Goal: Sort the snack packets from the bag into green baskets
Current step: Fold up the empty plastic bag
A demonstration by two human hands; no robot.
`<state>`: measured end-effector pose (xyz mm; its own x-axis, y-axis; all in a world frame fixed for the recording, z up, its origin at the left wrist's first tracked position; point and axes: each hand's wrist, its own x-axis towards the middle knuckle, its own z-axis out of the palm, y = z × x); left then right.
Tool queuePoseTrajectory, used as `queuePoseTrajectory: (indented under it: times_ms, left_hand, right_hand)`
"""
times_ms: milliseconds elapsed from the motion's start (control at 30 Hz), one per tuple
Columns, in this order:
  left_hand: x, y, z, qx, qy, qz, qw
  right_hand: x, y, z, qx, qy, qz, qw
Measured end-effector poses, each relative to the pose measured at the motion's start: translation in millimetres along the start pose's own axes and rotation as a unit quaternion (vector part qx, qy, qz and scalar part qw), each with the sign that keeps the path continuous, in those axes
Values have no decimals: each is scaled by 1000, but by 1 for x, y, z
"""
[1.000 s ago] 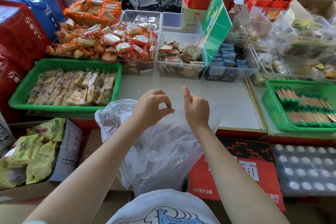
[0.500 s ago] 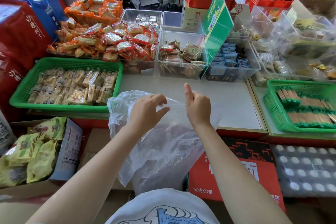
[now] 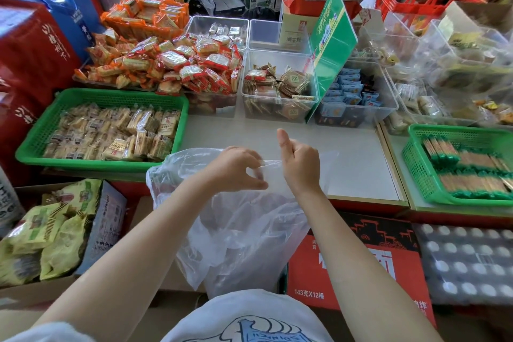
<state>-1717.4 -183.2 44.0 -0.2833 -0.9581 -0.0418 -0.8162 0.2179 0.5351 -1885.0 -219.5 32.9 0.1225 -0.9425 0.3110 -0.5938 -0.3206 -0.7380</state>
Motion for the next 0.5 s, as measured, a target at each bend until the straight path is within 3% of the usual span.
queuePoseTrajectory:
  times_ms: [100,233,333,433,500]
  left_hand:
    - [-2,-14,-6,60,-22,-75,995]
    - [-4,-27,-14,42,-15,-108,993]
    - [0,-17,-16,16,-18,-96,995]
    - [6,-2,-14,17,-28,-78,996]
    - [8,5,-12,11,-28,-71,997]
  right_hand:
    - [8,6,-16,-53,46,19,997]
    - [12,31,-26,-126,79,50,988]
    - [10,28,-17,-159,89,-51,982]
    - [5,4,3,-146,44,-155,976]
    - [-2,0,17,-159,30,-179,970]
